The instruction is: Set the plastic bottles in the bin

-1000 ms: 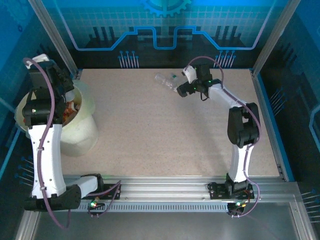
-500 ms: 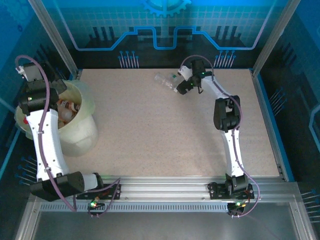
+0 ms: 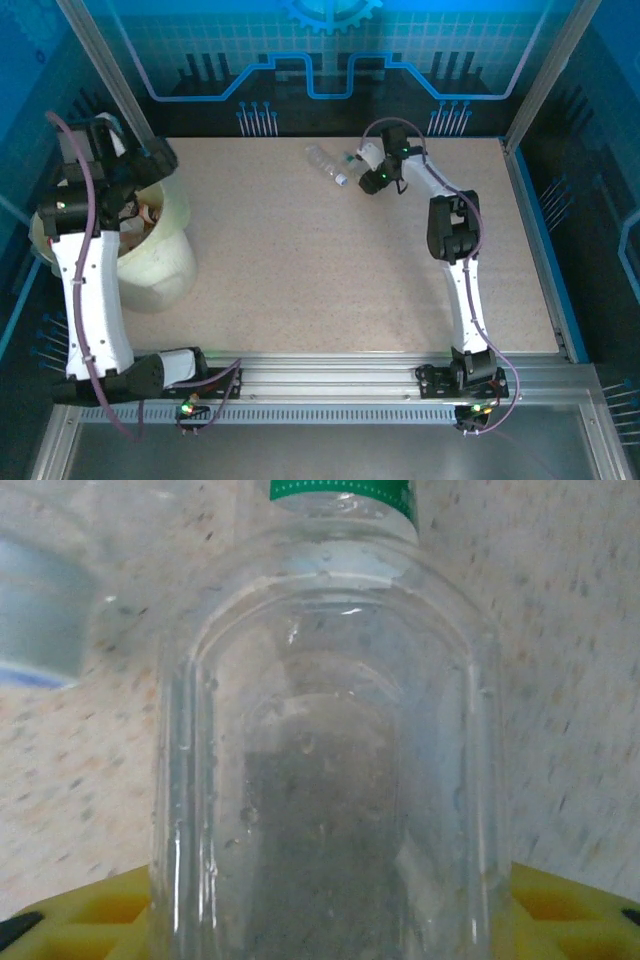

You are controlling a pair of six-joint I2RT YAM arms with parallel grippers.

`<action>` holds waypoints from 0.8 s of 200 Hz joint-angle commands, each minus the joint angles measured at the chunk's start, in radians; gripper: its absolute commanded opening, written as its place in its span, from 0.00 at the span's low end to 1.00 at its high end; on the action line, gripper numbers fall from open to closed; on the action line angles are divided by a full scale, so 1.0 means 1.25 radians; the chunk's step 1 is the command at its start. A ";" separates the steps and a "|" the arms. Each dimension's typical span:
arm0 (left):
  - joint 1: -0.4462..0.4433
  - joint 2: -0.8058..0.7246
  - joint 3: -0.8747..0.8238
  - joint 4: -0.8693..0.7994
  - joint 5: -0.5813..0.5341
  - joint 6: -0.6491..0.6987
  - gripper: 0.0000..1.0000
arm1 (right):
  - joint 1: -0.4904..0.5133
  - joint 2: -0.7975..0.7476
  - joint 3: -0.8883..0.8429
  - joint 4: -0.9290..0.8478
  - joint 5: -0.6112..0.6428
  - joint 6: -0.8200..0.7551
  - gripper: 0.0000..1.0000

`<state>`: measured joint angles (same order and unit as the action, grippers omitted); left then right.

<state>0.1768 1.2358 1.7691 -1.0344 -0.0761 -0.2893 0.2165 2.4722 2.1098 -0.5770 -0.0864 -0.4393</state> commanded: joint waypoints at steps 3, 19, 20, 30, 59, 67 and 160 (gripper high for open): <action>-0.078 -0.047 -0.069 0.120 0.171 -0.075 0.99 | -0.003 -0.168 -0.152 0.085 -0.021 0.065 0.50; -0.125 -0.081 -0.181 0.260 0.264 -0.162 0.99 | -0.003 -0.273 -0.290 0.160 -0.029 0.111 0.47; -0.128 -0.083 -0.191 0.268 0.268 -0.167 0.99 | -0.003 -0.279 -0.299 0.165 -0.030 0.115 0.47; -0.169 -0.100 -0.267 0.367 0.302 -0.222 0.99 | 0.001 -0.345 -0.383 0.212 -0.032 0.145 0.47; -0.309 -0.096 -0.381 0.502 0.273 -0.279 0.99 | 0.022 -0.518 -0.606 0.314 -0.033 0.215 0.43; -0.338 -0.085 -0.398 0.525 0.263 -0.289 0.99 | 0.034 -0.561 -0.654 0.330 -0.032 0.233 0.43; -0.570 0.107 -0.496 0.810 0.228 -0.378 0.99 | 0.242 -0.891 -0.980 0.543 -0.070 0.475 0.42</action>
<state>-0.5144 1.3373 1.1629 -0.1658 0.2333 -0.7273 0.4808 1.4078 0.9058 -0.0269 -0.1341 0.0486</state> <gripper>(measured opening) 0.989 0.578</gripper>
